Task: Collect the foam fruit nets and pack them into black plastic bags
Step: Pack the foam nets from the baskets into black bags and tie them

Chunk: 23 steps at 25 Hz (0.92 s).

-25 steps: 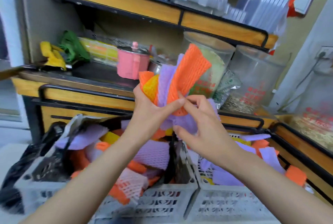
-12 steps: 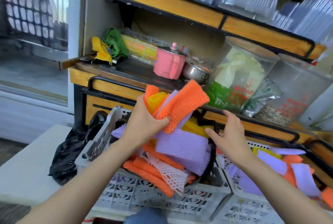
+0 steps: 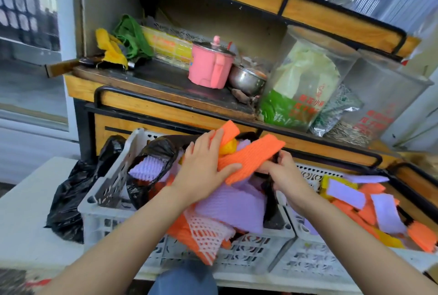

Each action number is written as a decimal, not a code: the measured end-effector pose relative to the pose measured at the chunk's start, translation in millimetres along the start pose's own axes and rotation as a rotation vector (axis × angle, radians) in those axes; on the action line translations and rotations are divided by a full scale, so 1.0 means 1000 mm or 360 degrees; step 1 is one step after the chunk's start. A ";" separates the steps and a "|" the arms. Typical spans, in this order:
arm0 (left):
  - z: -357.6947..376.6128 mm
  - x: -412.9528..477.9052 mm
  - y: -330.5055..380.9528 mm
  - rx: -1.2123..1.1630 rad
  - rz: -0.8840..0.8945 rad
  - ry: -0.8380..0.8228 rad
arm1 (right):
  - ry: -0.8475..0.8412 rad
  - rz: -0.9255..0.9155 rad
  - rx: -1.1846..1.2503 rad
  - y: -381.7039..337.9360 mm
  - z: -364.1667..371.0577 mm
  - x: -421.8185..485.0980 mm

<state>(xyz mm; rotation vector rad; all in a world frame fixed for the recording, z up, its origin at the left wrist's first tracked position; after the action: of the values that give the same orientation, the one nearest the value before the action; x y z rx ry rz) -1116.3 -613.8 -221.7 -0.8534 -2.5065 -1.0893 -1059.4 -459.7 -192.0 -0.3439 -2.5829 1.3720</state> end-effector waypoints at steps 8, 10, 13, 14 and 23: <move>0.034 -0.003 0.047 -0.0126 0.0342 -0.0152 | -0.0225 0.0187 0.0086 0.009 -0.011 -0.010; 0.038 0.000 0.052 -0.0281 0.0309 -0.0148 | -0.0227 0.0147 0.0068 0.013 -0.013 -0.012; 0.042 0.005 0.049 -0.0207 0.0321 -0.0171 | -0.0273 0.0121 0.0117 0.021 -0.016 -0.013; 0.040 0.006 0.045 -0.0147 0.0318 -0.0153 | -0.0284 0.0123 0.0084 0.023 -0.019 -0.014; 0.058 0.014 0.021 0.0693 0.0868 -0.0369 | 0.0101 0.0382 0.0345 0.039 -0.070 0.000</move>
<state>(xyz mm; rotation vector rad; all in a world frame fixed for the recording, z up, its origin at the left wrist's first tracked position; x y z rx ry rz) -1115.3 -553.7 -242.5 -1.4570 -2.3163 -0.2712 -1035.3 -383.0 -186.0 -0.6663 -2.3724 1.6725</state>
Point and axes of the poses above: each hand's wrist, its own x-axis towards the middle knuckle, its own z-axis out of the palm, y = z × x, the point moved 6 cm from there along x, towards the middle knuckle, and after that the axes turned 7 degrees about -x, right-handed, at the moved point
